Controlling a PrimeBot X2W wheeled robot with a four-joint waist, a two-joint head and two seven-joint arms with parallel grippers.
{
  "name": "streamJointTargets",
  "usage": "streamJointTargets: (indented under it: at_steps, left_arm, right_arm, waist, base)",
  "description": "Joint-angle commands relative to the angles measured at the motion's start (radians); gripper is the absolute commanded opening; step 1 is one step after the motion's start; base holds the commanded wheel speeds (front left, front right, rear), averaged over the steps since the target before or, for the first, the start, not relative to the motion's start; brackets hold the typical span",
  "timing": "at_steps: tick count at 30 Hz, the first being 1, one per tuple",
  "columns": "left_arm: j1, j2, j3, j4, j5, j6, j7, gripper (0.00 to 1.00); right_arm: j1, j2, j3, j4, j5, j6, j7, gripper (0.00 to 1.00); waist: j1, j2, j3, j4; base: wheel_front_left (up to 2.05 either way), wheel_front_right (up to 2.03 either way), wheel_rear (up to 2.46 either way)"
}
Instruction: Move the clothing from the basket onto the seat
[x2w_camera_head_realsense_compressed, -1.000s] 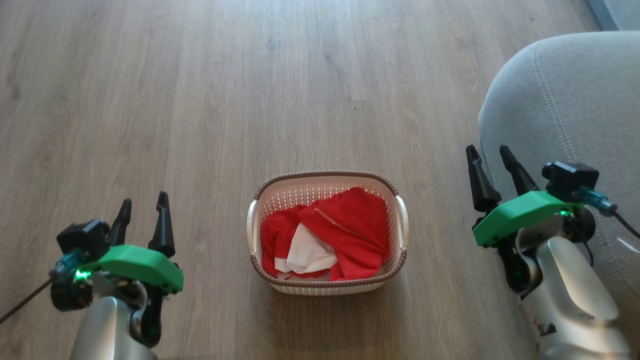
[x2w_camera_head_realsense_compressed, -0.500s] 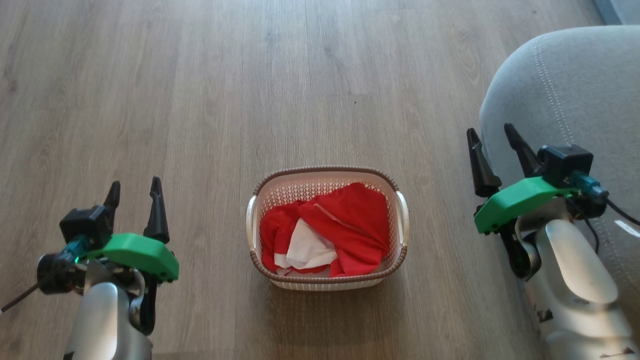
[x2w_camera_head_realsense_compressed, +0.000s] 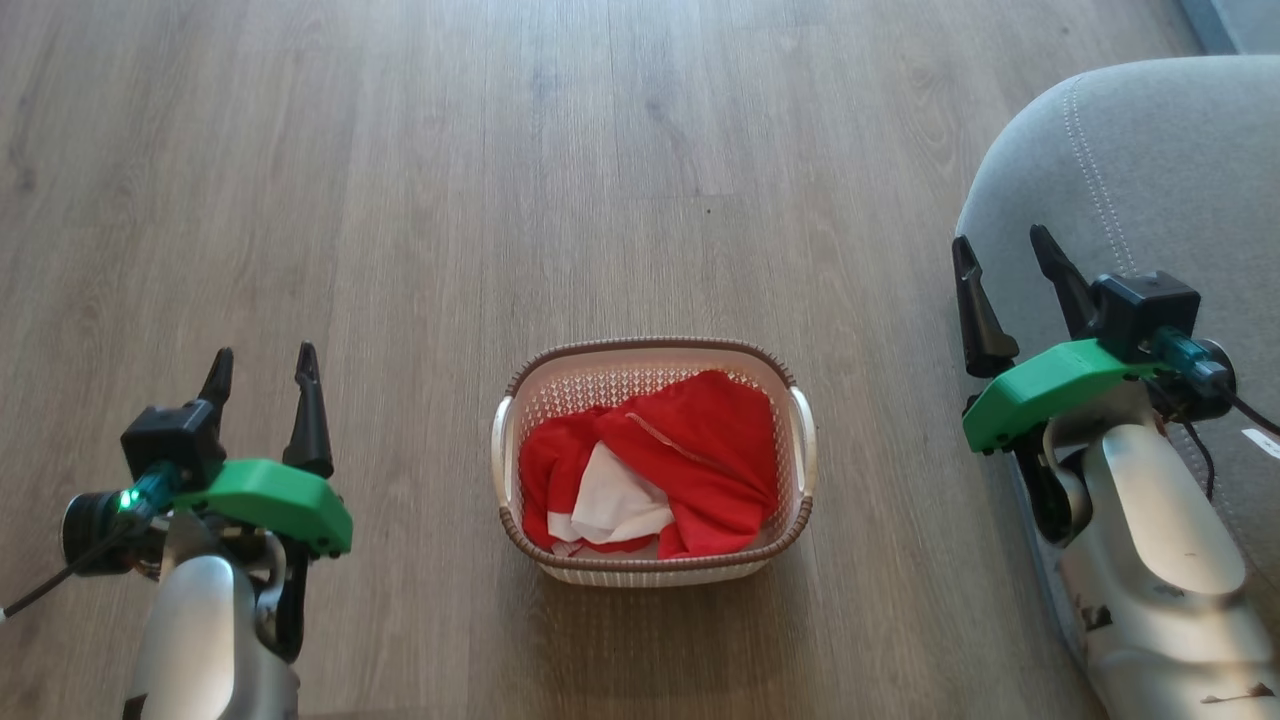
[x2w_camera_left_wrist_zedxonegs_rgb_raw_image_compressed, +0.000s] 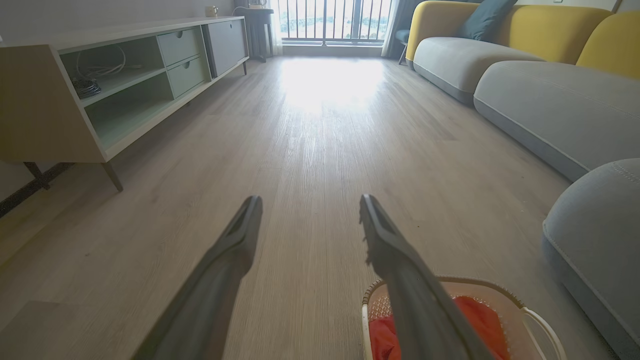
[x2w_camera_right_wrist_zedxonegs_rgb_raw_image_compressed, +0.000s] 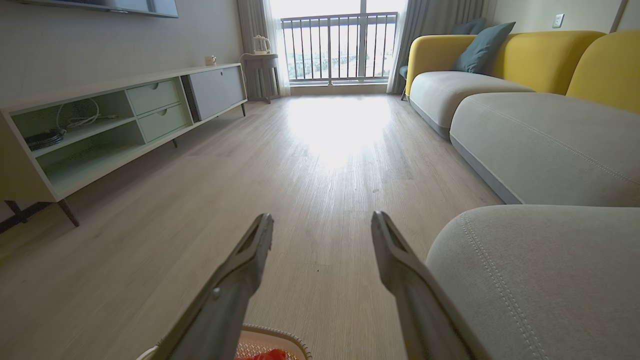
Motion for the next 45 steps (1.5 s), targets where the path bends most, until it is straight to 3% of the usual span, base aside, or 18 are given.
streamJointTargets:
  at_steps: [1,10,21,37,45]
  left_arm:
    - [-0.032,0.018,0.037,-0.03,-0.007,0.002,-0.013,1.0]
    - [-0.016,0.017,0.024,-0.013,-0.018,-0.01,-0.013,1.0]
    - [-0.054,0.016,-0.053,0.017,-0.07,-0.024,-0.013,1.0]
    - [-0.225,0.016,-0.226,0.074,-0.163,-0.037,-0.013,1.0]
    - [-0.363,0.016,-0.319,0.179,-0.155,-0.045,-0.013,1.0]
  right_arm:
    - [-0.024,0.004,0.014,-0.034,-0.01,0.0,-0.013,1.0]
    - [-0.02,0.009,0.012,-0.055,-0.011,0.0,-0.013,1.0]
    - [-0.078,0.013,0.001,-0.142,-0.014,0.0,-0.013,1.0]
    - [-0.237,0.033,-0.008,-0.31,-0.041,0.0,-0.013,1.0]
    - [-0.317,0.037,0.011,-0.369,-0.047,0.0,-0.013,1.0]
  waist:
    - [-0.0001,0.0,-0.003,0.0]
    - [-0.0001,0.0,0.005,-0.004]
    - [-0.0001,0.0,0.15,-0.023]
    - [-0.0001,0.0,0.507,-0.065]
    - [-0.0001,0.0,0.672,-0.108]
  base:
    - [0.0,0.0,0.0]
    - [0.0,0.0,0.0]
    - [0.0,0.0,0.0]
    - [0.0,0.0,0.0]
    - [0.0,0.0,0.0]
